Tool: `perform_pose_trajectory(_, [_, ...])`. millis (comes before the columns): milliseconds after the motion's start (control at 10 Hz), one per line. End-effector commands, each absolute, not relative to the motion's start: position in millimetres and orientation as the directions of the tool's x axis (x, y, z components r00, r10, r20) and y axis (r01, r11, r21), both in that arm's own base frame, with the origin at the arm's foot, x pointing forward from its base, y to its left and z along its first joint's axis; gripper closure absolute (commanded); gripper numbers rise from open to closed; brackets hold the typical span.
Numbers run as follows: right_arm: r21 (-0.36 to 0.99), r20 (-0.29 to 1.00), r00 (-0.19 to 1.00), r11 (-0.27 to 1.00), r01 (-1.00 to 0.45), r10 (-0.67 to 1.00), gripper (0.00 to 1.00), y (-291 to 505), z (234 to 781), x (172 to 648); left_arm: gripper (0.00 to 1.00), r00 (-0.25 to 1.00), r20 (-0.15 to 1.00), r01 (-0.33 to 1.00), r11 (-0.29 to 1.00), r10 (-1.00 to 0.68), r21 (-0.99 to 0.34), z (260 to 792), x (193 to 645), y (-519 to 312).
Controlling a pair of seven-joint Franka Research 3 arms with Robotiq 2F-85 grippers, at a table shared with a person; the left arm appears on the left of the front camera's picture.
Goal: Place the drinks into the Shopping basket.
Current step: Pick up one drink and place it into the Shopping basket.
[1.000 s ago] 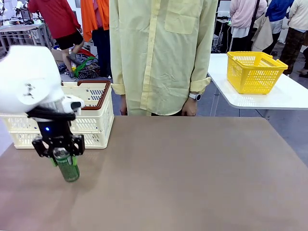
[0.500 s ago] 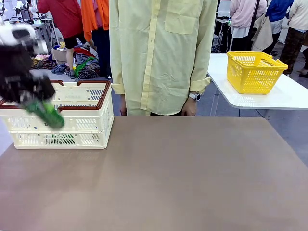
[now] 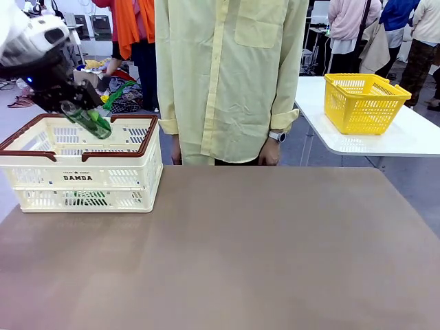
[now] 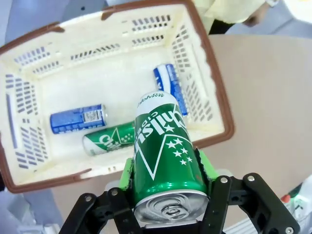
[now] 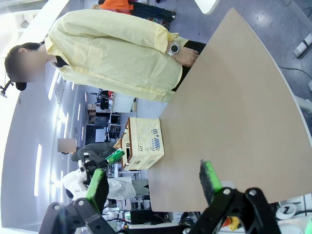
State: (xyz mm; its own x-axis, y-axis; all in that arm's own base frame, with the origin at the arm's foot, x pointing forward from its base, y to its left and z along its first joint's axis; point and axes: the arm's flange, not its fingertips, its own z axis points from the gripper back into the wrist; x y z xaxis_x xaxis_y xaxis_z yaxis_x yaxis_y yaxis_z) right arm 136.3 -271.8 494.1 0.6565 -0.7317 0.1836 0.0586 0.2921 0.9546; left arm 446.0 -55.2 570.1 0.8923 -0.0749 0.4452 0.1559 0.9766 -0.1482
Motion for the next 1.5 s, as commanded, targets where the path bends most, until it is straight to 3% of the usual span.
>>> perform_pose_trajectory(0, [0.955,0.21,0.646,0.295,0.025,-0.733,0.0,-273,496,135,1.0,0.873,0.482,0.174,0.973,-0.082,-0.15,588,434,-58])
perform_pose_trajectory(500, [0.955,0.21,0.646,0.295,0.025,-0.733,0.0,-273,496,135,1.0,0.879,0.469,0.171,0.974,-0.084,-0.146,584,437,-59])
perform_pose_trajectory(600, [0.955,0.21,0.646,0.295,0.025,-0.733,0.0,-273,496,135,1.0,0.869,0.45,0.272,0.958,-0.205,-0.087,596,442,-61])
perform_pose_trajectory(800, [0.955,0.21,0.646,0.295,0.025,-0.733,0.0,-273,496,135,1.0,0.924,0.17,0.36,0.929,-0.342,-0.089,619,497,-58])
perform_pose_trajectory(1200, [0.955,0.21,0.646,0.295,0.025,-0.733,0.0,-273,496,135,1.0,0.963,-0.003,0.266,0.958,-0.268,-0.104,553,577,-64])
perform_pose_trajectory(1400, [0.955,0.21,0.646,0.295,0.025,-0.733,0.0,-273,496,135,1.0,0.968,-0.016,0.247,0.962,-0.251,-0.12,510,595,-70])
